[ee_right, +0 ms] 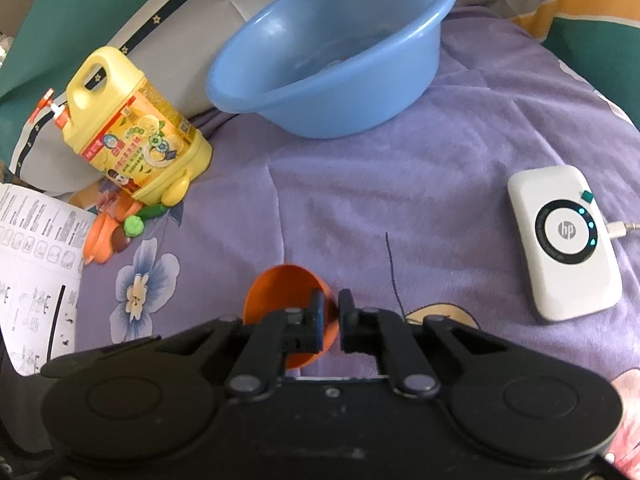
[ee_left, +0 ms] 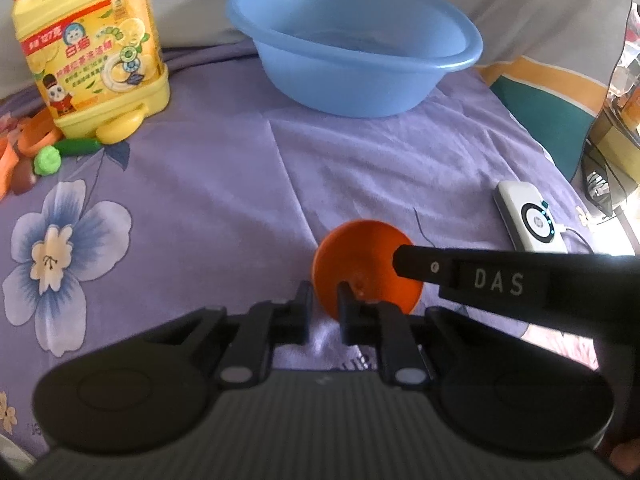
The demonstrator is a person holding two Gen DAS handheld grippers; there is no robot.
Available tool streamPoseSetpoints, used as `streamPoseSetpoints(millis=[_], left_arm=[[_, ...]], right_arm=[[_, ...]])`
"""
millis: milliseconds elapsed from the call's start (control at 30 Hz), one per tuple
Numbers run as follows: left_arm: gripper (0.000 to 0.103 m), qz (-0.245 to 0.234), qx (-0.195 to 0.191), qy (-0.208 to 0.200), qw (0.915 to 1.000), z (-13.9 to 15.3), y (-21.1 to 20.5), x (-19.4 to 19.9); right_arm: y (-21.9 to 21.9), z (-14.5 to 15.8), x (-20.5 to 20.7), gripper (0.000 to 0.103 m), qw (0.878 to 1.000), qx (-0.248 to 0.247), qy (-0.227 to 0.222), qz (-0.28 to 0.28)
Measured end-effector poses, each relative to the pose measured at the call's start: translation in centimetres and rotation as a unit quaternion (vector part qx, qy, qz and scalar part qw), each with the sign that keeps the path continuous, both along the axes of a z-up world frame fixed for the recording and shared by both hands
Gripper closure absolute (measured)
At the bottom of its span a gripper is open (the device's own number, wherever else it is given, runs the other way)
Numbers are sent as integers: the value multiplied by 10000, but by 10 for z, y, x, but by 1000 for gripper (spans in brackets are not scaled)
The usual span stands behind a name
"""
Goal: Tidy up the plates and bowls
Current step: 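Carry the orange bowl into the clear bowl with the right tool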
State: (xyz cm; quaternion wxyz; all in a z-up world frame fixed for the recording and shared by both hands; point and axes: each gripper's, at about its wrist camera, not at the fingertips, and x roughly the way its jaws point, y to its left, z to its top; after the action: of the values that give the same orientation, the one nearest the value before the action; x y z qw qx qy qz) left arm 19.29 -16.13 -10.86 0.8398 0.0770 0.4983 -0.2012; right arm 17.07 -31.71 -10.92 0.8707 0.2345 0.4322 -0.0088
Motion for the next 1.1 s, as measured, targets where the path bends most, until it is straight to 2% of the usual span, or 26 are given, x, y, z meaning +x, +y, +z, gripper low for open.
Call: streamPoseSetpoints(millis=[467, 867, 1100], left_arm=[[90, 83, -39, -163, 9998, 33, 35, -39], [90, 118, -77, -304, 9994, 61, 82, -92], [90, 161, -67, -307, 9994, 66, 111, -125]], right_arm=[[33, 23, -31, 96, 9995, -129, -104, 256], [80, 45, -78, 96, 9980, -249, -154, 557], [108, 49, -108, 96, 9961, -309, -124, 813]])
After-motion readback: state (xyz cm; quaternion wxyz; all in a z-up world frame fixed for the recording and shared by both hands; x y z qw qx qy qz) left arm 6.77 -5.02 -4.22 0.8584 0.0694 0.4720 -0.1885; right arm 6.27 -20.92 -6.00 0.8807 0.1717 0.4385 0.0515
